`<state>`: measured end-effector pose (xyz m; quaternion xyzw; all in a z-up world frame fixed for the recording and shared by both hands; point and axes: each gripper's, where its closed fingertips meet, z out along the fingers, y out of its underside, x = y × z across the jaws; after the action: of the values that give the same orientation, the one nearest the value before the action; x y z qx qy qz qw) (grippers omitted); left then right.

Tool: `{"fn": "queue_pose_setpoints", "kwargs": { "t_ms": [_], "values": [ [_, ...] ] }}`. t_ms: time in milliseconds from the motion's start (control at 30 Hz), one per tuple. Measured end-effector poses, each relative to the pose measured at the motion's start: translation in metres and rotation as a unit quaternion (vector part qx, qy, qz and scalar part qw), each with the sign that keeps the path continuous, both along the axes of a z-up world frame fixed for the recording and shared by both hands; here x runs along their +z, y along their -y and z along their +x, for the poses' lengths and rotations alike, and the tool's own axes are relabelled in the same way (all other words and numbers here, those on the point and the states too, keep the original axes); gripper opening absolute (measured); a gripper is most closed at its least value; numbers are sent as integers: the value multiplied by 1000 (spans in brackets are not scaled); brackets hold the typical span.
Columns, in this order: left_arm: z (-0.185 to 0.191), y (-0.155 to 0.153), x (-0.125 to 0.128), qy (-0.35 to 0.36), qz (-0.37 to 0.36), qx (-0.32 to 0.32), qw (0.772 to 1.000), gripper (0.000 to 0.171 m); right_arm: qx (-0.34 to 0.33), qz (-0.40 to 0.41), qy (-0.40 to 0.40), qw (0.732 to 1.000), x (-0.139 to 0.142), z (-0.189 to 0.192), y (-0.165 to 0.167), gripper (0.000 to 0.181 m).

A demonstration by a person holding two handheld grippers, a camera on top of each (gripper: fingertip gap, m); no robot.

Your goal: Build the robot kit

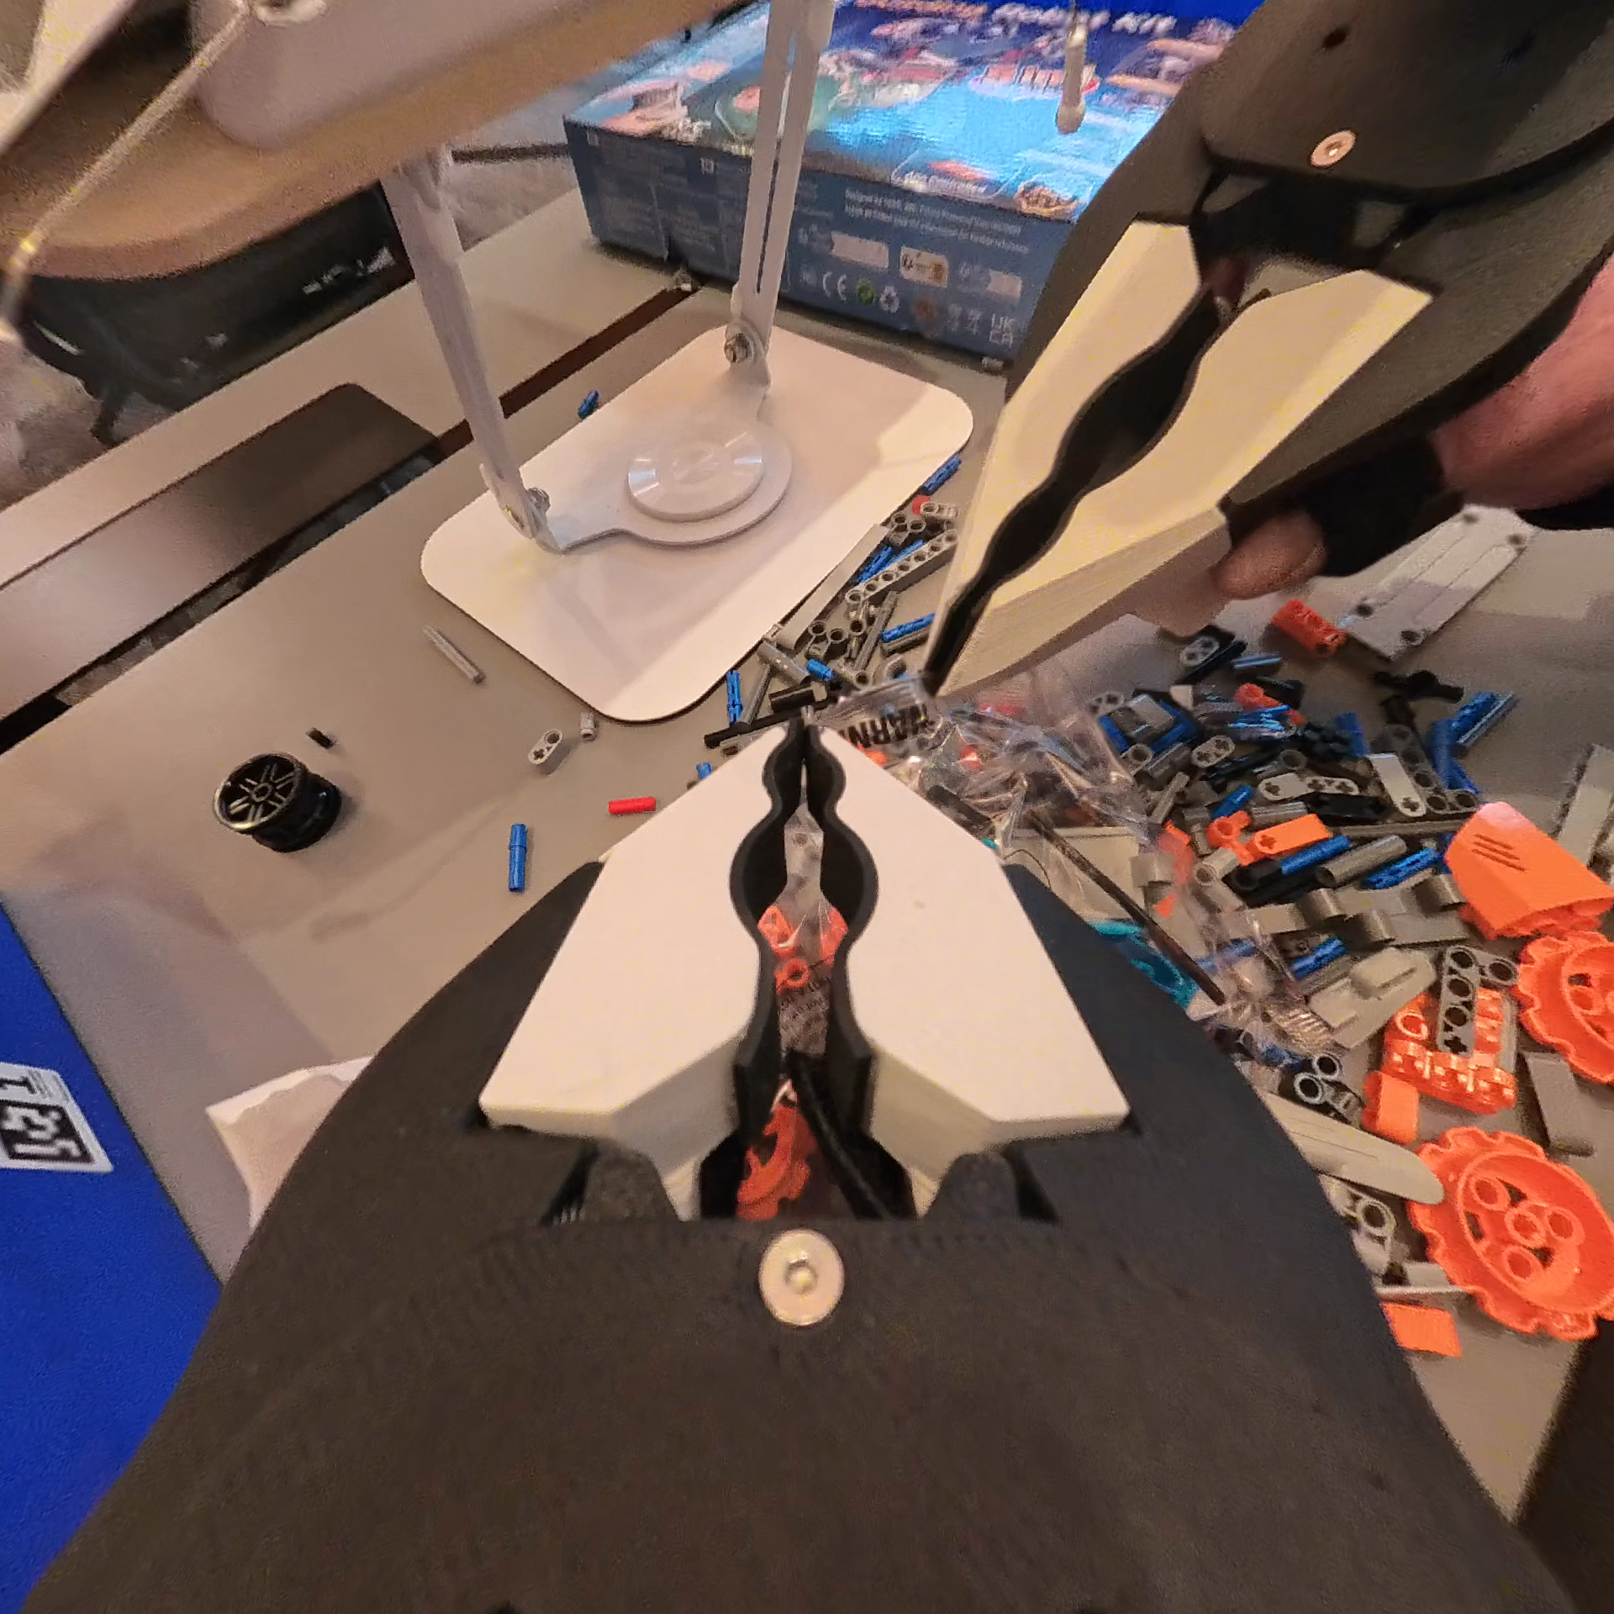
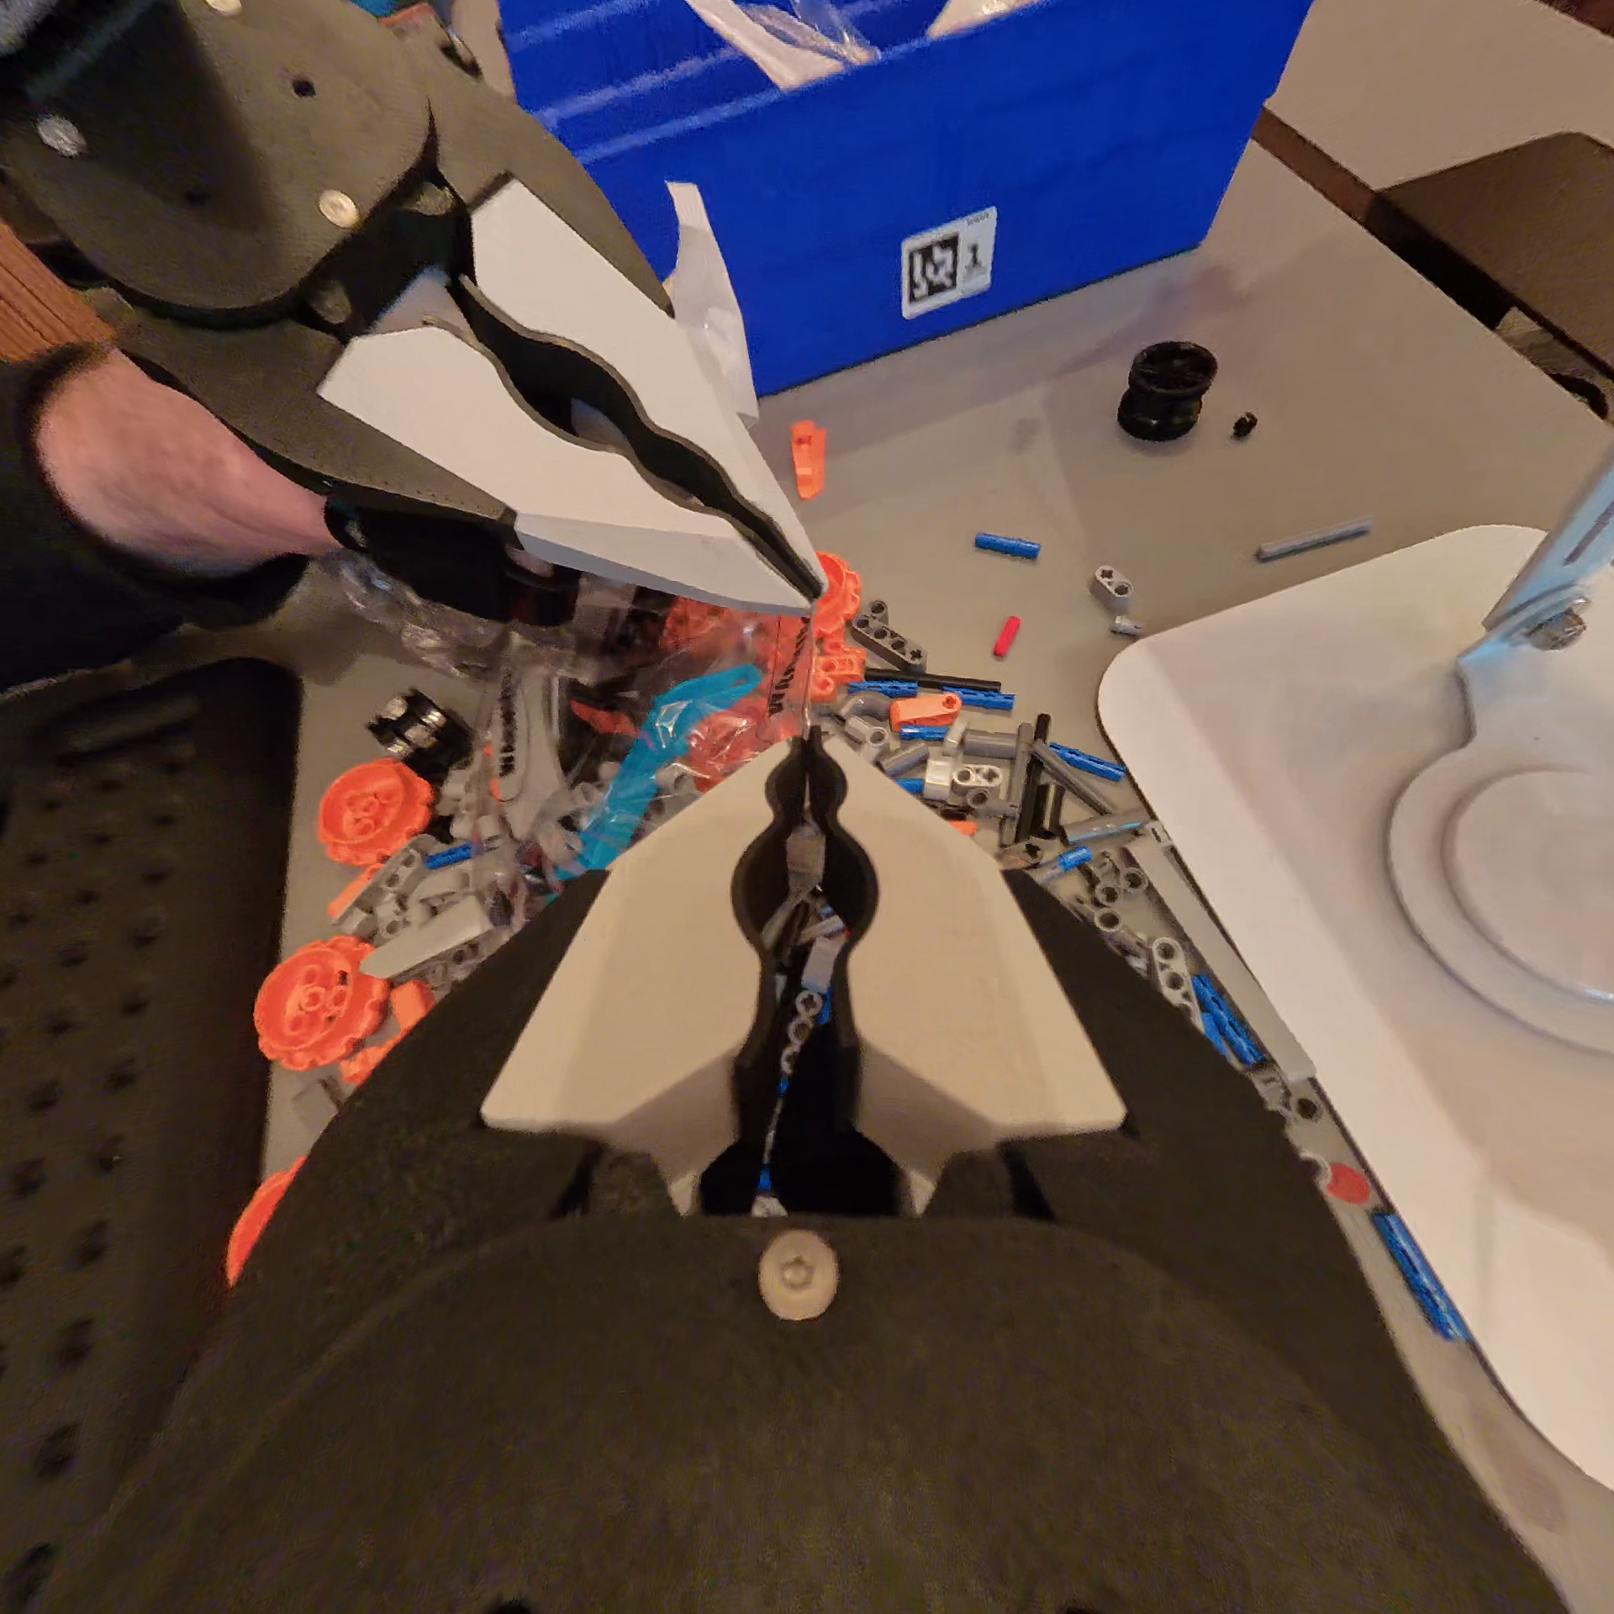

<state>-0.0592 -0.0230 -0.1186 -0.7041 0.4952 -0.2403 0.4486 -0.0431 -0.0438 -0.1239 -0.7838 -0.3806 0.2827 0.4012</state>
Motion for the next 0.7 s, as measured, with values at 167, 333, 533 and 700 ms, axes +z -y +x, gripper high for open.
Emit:
{"fn": "queue_pose_setpoints", "kwargs": {
  "t_ms": [167,333,533,700],
  "values": [
    [-1,6,13,14,14,-4,1000,0,9,29,-5,1000,21,-3,9,0],
    [-5,11,18,0,23,-13,1000,0,15,85,49,995,30,-12,17,0],
    [-2,31,58,15,51,-79,995,17,34,142,96,985,41,-9,24,0],
    [7,54,48,-66,-10,-180,981,28,63,205,124,969,51,-12,33,0]
  ]
}}
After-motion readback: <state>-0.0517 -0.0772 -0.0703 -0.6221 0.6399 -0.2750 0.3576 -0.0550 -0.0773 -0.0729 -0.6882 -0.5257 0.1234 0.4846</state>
